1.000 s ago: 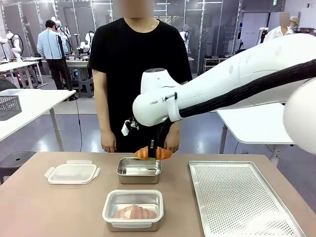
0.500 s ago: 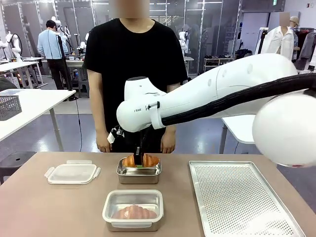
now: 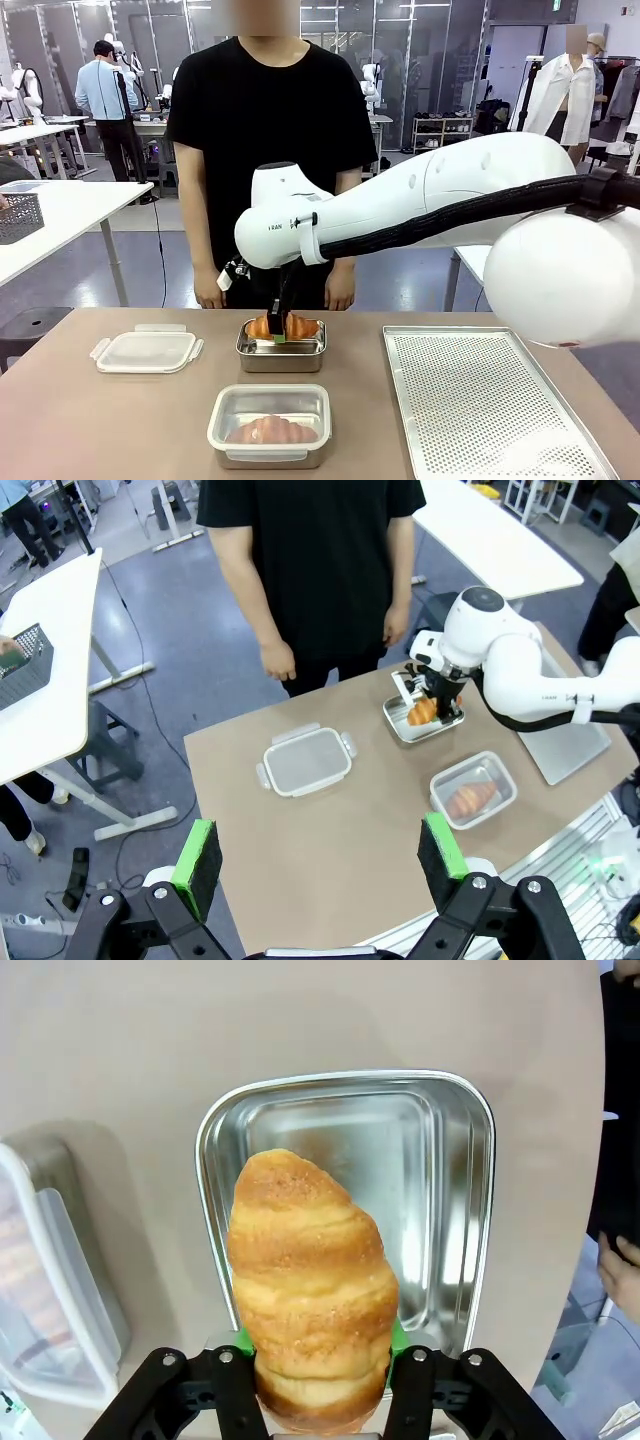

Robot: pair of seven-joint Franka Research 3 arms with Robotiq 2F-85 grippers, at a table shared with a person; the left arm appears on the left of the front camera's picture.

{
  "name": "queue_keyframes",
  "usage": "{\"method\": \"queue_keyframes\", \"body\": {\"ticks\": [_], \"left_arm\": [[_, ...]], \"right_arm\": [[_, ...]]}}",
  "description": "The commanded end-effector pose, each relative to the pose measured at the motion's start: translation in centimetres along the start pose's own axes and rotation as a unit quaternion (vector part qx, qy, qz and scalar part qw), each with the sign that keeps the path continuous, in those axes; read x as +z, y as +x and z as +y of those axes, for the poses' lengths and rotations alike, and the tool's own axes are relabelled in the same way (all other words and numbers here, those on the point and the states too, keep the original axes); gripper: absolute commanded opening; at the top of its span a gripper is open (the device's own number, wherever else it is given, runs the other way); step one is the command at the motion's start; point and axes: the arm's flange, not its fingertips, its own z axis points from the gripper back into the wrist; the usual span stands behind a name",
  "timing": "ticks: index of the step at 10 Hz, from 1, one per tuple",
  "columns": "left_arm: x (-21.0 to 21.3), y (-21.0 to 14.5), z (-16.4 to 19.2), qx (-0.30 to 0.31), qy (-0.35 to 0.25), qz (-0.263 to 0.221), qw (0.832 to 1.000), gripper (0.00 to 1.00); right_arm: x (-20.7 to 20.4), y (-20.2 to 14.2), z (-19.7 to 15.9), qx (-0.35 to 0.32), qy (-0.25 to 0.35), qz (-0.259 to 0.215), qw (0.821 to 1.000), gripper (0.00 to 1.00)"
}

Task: Place the bread into the airtight container.
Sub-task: Pick up a Butter Roll and place it into an empty Airtight Container.

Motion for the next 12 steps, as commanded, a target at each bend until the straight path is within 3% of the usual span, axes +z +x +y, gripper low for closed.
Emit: {"method": "queue_keyframes", "body": {"ticks": [1,2,3,12], "left_arm": [[0.1,0.0,0.0,-0.001,-0.001,0.0,1.0,1.0],[0.1,0.0,0.0,-0.001,-0.001,0.0,1.0,1.0],[0.1,0.0,0.0,-0.001,-0.001,0.0,1.0,1.0],[0.1,0.0,0.0,-0.001,-0.001,0.0,1.0,1.0]], "right_arm": [[0.1,0.4,-0.6,-0.015,0.007,-0.005,1.0,0.82],[-0.2,0.2,-0.9,-0.017,0.01,-0.011,1.0,0.97],[-0.2,-0.1,-1.0,-0.017,0.011,-0.012,1.0,1.0],[-0.4,-1.0,-1.2,-0.014,0.004,-0.006,1.0,1.0]]}}
